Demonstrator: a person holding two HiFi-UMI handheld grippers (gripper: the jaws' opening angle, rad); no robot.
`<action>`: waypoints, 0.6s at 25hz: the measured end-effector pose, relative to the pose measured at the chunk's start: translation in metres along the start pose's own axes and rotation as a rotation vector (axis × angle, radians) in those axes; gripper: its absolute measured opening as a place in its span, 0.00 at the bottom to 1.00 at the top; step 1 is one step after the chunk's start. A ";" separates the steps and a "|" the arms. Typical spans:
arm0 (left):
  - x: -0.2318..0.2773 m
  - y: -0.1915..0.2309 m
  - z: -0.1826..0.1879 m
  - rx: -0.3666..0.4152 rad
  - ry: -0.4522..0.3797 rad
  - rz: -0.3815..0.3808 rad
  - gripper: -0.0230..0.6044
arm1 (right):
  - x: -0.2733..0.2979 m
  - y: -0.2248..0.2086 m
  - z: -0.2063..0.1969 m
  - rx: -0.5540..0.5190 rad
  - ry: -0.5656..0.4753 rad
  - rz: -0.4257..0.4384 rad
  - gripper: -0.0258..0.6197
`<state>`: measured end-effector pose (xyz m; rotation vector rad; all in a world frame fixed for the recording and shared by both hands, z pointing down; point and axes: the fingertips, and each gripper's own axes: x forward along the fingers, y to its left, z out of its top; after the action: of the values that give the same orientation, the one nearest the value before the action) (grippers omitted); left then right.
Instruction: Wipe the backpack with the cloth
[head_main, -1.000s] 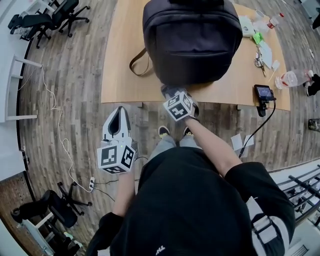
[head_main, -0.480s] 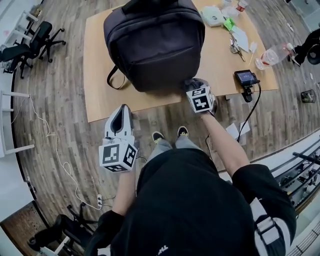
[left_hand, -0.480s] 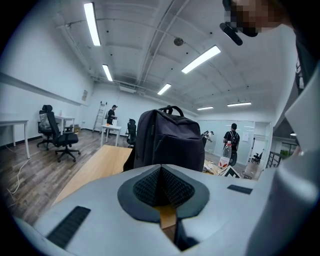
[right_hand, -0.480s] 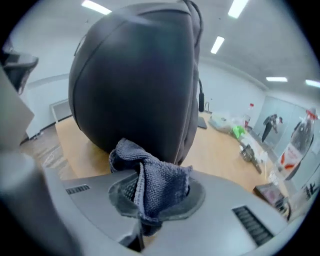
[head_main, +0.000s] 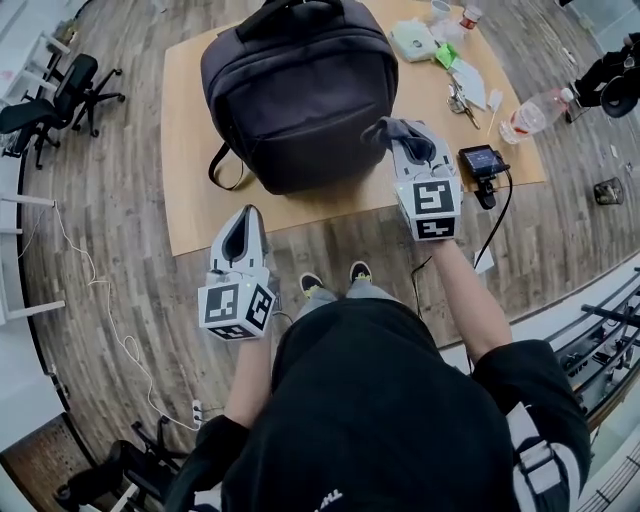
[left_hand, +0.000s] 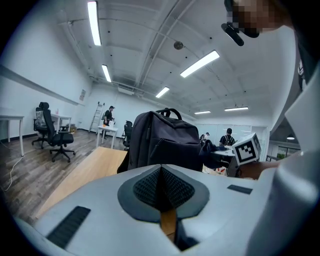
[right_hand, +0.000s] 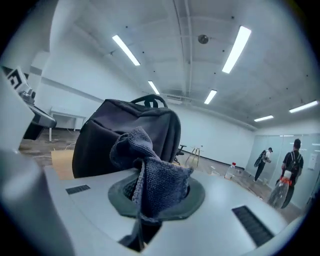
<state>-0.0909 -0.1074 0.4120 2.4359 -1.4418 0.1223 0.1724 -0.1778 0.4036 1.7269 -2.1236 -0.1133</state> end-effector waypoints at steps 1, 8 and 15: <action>0.001 -0.001 0.000 -0.002 -0.004 -0.002 0.06 | 0.003 -0.004 0.010 -0.023 -0.004 -0.004 0.10; -0.006 0.012 0.005 -0.029 -0.035 0.035 0.06 | 0.010 0.048 0.043 -0.201 -0.041 0.042 0.10; -0.039 0.051 0.004 -0.057 -0.053 0.157 0.06 | 0.028 0.180 0.115 -0.477 -0.239 0.226 0.10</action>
<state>-0.1544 -0.0985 0.4109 2.2952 -1.6362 0.0514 -0.0383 -0.1835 0.3611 1.2387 -2.2056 -0.7292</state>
